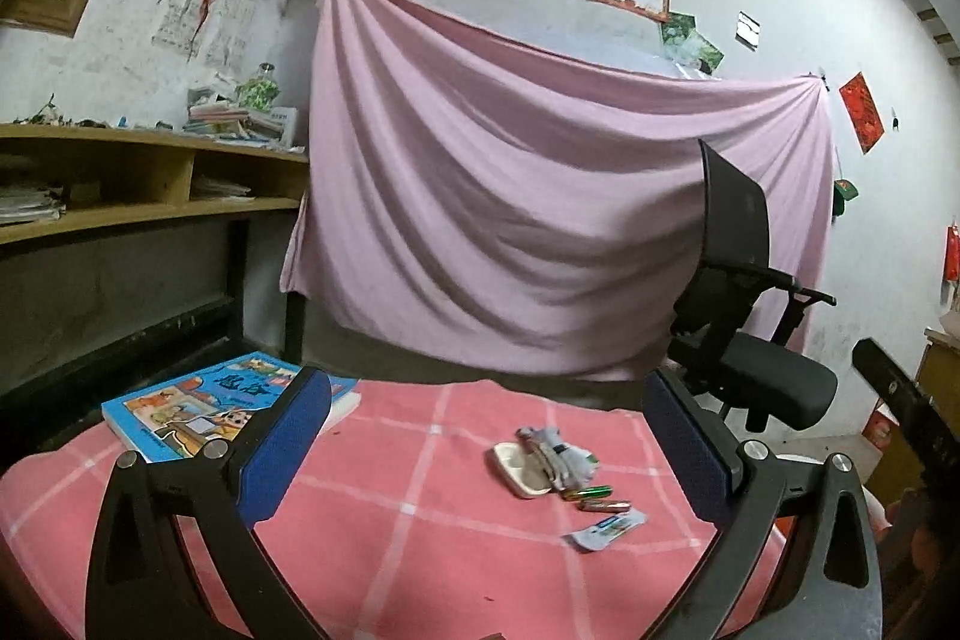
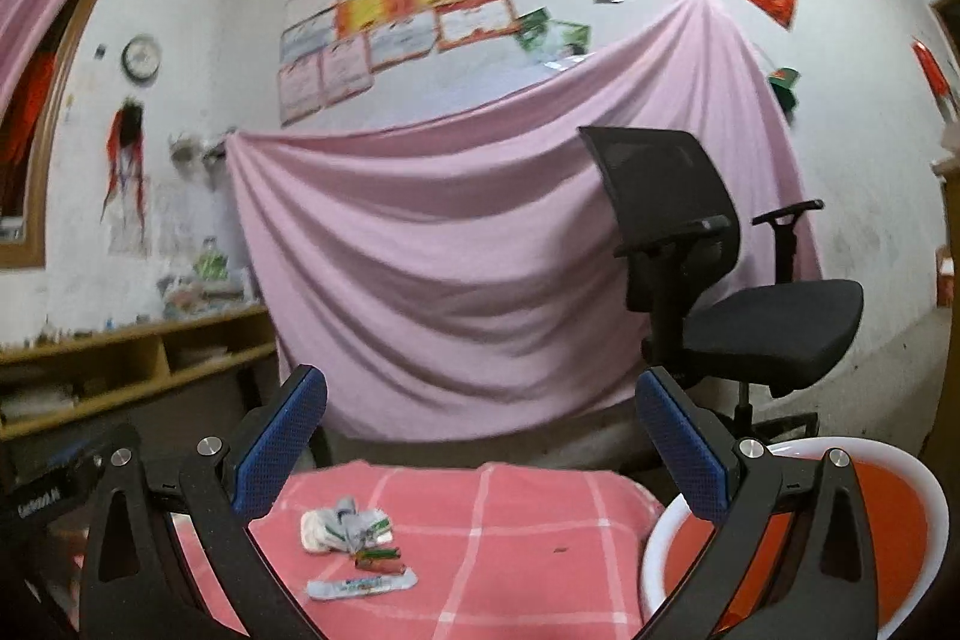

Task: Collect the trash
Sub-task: 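Return both tools to the table above the remaining trash, then grasp the battery with right tool while left tool reaches the white earbud case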

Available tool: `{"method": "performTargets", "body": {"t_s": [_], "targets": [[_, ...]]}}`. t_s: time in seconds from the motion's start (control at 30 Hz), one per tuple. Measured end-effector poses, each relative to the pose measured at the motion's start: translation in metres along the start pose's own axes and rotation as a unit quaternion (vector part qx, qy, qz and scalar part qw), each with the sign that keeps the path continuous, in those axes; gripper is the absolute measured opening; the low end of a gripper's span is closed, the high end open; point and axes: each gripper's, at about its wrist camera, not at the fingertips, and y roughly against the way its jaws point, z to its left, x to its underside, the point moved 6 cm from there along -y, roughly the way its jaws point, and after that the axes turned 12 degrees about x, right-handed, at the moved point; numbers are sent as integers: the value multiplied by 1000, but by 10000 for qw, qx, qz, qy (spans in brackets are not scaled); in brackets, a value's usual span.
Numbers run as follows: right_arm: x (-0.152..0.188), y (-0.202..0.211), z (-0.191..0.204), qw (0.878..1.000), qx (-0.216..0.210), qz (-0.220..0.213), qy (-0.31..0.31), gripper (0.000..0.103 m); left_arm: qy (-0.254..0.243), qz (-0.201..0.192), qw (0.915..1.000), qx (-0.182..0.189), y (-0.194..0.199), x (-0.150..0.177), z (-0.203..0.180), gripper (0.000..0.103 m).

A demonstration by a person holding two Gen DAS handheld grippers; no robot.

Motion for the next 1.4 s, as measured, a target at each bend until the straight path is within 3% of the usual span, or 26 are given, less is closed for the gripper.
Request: {"method": "performTargets", "body": {"t_s": [0.27, 0.5, 0.67, 0.8, 0.93, 0.97, 1.03, 1.1, 1.2, 1.33, 1.4], "targets": [[33, -26, 30, 9961, -132, 634, 608, 103, -322, 218, 9992, -90, -14, 7, 9, 101], [43, -44, 29, 9949, 26, 911, 441, 103, -424, 434, 9981, -104, -41, 15, 20, 101], [52, -59, 31, 9912, -37, 1255, 426, 103, -192, 1177, 9928, -80, -75, 30, 30, 101], [69, -75, 36, 9808, -139, 1852, 602, 102, -51, 1721, 9850, -126, -98, 44, 36, 101], [81, -84, 40, 9709, -286, 2280, 670, 83, 230, 2157, 9762, 16, -117, 60, 38, 100], [83, -86, 42, 9690, -311, 2350, 688, 74, 330, 2257, 9736, 106, -122, 64, 37, 98], [91, -91, 45, 9623, -388, 2582, 756, 68, 441, 2432, 9687, 238, -130, 71, 36, 87], [99, -95, 49, 9551, -483, 2814, 789, 57, 486, 2654, 9623, 347, -137, 78, 34, 69], [105, -98, 47, 9493, -491, 3019, 726, 54, 533, 2980, 9519, 467, -150, 88, 28, 53], [109, -100, 44, 9457, -506, 3151, 615, 53, 545, 3139, 9468, 448, -162, 95, 24, 50], [110, -101, 46, 9440, -526, 3193, 641, 53, 575, 3203, 9444, 472, -167, 98, 22, 34]]}}
